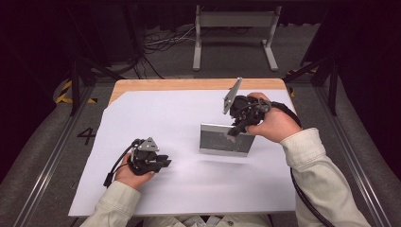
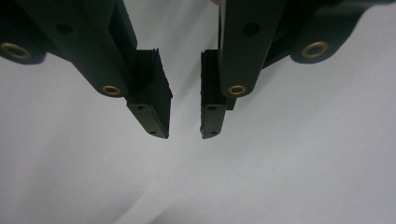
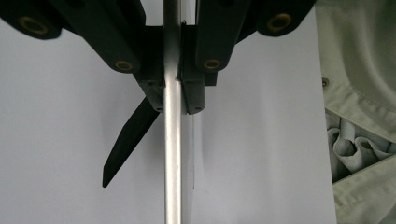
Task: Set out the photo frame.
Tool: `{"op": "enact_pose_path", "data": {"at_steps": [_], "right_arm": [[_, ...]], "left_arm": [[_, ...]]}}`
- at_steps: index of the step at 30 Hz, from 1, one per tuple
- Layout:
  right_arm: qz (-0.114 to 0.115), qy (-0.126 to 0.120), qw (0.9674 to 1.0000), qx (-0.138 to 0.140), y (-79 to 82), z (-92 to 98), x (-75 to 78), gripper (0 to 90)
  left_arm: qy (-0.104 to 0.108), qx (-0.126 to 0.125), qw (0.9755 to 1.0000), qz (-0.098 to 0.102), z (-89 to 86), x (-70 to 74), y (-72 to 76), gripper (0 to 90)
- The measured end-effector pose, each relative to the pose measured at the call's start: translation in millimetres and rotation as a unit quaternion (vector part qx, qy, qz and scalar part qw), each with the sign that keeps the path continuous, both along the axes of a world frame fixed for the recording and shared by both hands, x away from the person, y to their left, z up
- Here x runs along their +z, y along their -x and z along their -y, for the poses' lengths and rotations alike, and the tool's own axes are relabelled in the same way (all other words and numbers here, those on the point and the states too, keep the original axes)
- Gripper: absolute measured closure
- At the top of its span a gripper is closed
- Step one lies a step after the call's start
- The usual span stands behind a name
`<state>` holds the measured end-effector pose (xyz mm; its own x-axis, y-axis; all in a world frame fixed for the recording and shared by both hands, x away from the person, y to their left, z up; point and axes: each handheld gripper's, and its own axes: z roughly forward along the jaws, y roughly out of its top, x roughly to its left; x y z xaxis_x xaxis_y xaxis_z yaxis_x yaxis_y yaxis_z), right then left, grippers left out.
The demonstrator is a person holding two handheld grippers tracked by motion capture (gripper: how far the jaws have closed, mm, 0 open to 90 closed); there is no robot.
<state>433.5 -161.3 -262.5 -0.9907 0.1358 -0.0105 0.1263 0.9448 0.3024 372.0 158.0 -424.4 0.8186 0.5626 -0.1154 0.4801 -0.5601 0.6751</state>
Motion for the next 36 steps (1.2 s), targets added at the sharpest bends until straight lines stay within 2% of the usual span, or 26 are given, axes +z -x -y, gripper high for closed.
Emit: {"op": "enact_pose_path", "data": {"at_steps": [13, 22, 28, 36], "right_arm": [[-0.003, 0.012, 0.9986, 0.051, -4.1, -15.4, -10.4, 83.9], [-0.016, 0.014, 0.9979, 0.061, -7.1, -16.1, -18.3, 83.9], [-0.023, 0.014, 0.9980, 0.058, -8.2, -14.0, -23.3, 83.9], [-0.021, 0.017, 0.9979, 0.059, -11.1, -11.3, -28.2, 83.8]], "left_arm": [[0.003, -0.003, 1.0000, -0.002, 1.7, -0.8, -2.3, 73.8], [0.003, -0.006, 1.0000, -0.004, 2.9, -1.4, -3.5, 73.7], [0.002, -0.005, 1.0000, -0.004, 3.4, -1.8, -3.6, 73.6], [0.002, -0.008, 0.9999, -0.008, 4.3, -2.5, -4.6, 73.4]]}}
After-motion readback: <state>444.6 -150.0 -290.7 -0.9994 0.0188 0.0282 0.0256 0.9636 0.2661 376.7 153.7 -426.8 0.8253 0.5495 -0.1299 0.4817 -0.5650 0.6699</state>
